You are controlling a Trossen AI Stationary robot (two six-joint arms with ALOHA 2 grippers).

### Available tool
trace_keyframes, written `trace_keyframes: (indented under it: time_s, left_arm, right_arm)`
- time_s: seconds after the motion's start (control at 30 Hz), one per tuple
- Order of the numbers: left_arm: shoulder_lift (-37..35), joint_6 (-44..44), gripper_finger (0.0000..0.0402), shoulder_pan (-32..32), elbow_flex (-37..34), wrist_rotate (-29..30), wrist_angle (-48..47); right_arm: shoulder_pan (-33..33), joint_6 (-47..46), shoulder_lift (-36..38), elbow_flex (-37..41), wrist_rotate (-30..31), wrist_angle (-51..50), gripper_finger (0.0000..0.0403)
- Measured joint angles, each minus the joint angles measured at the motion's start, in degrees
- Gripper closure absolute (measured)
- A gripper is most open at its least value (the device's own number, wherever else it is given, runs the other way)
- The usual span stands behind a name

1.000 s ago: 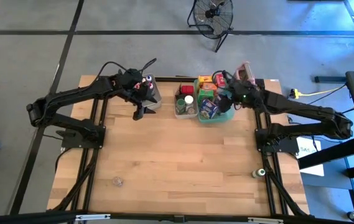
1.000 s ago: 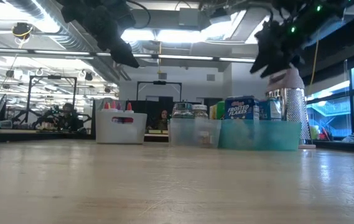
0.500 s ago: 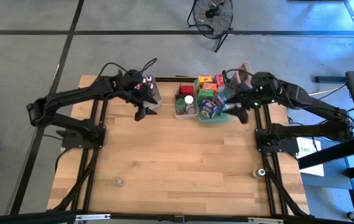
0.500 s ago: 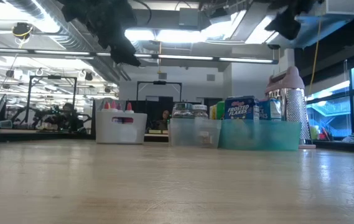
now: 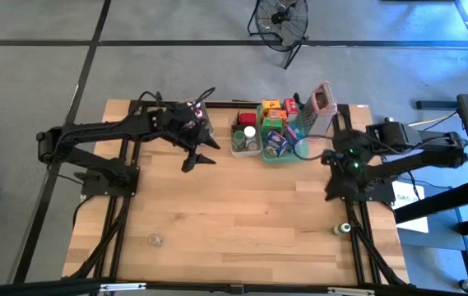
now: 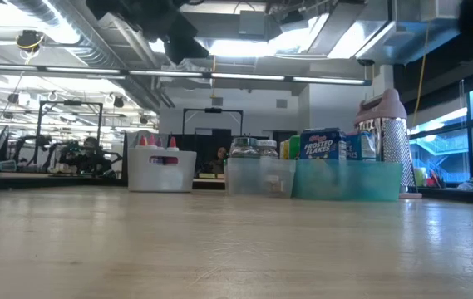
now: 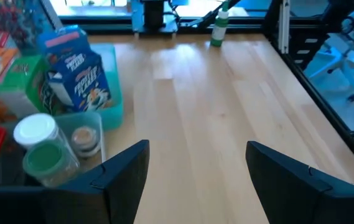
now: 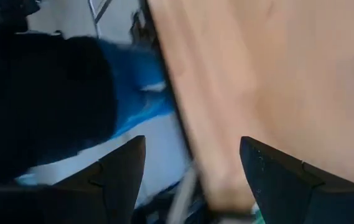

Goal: Pick & Place Kitchen Items
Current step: Put the green food coloring bottle into the gray bin

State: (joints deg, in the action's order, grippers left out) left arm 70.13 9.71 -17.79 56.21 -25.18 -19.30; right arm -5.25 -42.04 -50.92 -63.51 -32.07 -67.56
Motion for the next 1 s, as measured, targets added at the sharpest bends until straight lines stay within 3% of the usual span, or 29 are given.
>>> trace_keyframes:
  time_s: [0.13, 0.3, 0.47, 0.7, 1.0]
  left_arm:
    - [0.0, 0.1, 0.0139, 0.4, 0.0, 0.0, 1.6]
    - [0.0, 5.5, 0.0139, 0.2, 0.0, 0.0, 1.8]
    - [0.0, 6.9, 0.0139, -1.0, 0.0, -0.8, 1.5]
    - [0.0, 6.3, 0.0139, -3.8, 0.0, -9.5, 1.3]
    - [0.0, 3.4, 0.0139, -3.6, 0.0, -10.0, 0.6]
  right_arm:
    - [-9.0, -18.2, 0.0, 0.0, 0.5, 0.0, 0.0139]
    - [-20.3, -38.6, -0.7, 0.0, 7.0, 0.0, 0.0139]
    - [-24.1, -50.7, -1.7, 0.0, 5.4, -3.9, 0.0139]
    - [-17.8, -49.3, -3.0, 0.2, -5.5, -8.9, 0.0139]
    - [-6.0, -38.1, -3.2, 12.7, -21.1, -8.0, 0.0139]
